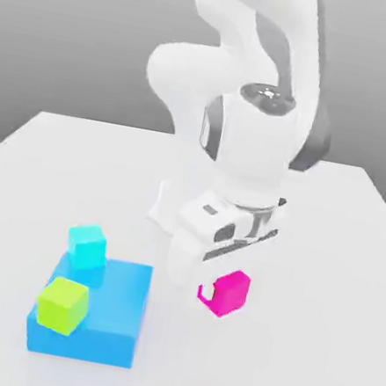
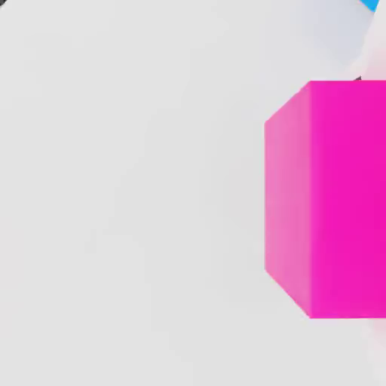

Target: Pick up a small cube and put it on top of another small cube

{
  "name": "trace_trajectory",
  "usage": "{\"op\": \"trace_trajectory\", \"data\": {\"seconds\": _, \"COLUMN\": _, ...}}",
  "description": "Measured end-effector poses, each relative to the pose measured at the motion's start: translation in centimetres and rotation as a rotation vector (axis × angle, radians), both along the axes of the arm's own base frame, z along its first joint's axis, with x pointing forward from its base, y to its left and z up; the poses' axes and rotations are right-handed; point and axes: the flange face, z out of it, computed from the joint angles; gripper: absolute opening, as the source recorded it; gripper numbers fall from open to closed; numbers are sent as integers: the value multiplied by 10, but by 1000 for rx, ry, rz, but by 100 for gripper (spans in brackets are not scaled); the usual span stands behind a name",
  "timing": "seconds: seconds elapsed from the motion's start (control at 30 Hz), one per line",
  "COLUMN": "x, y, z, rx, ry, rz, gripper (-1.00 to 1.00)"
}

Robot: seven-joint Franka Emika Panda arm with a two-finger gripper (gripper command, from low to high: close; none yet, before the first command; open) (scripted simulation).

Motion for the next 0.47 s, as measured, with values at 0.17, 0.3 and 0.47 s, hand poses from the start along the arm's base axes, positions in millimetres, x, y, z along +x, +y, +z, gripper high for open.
{"op": "trace_trajectory", "data": {"seconds": 0.17, "x": 28, "y": -119, "z": 50, "rx": 1, "ry": 2, "rz": -321, "gripper": -100}}
{"op": "trace_trajectory", "data": {"seconds": 0.3, "x": 29, "y": -156, "z": 26, "rx": 4, "ry": 3, "rz": -415, "gripper": -100}}
{"op": "trace_trajectory", "data": {"seconds": 0.47, "x": 28, "y": -157, "z": 4, "rx": 1, "ry": 3, "rz": -418, "gripper": 100}}
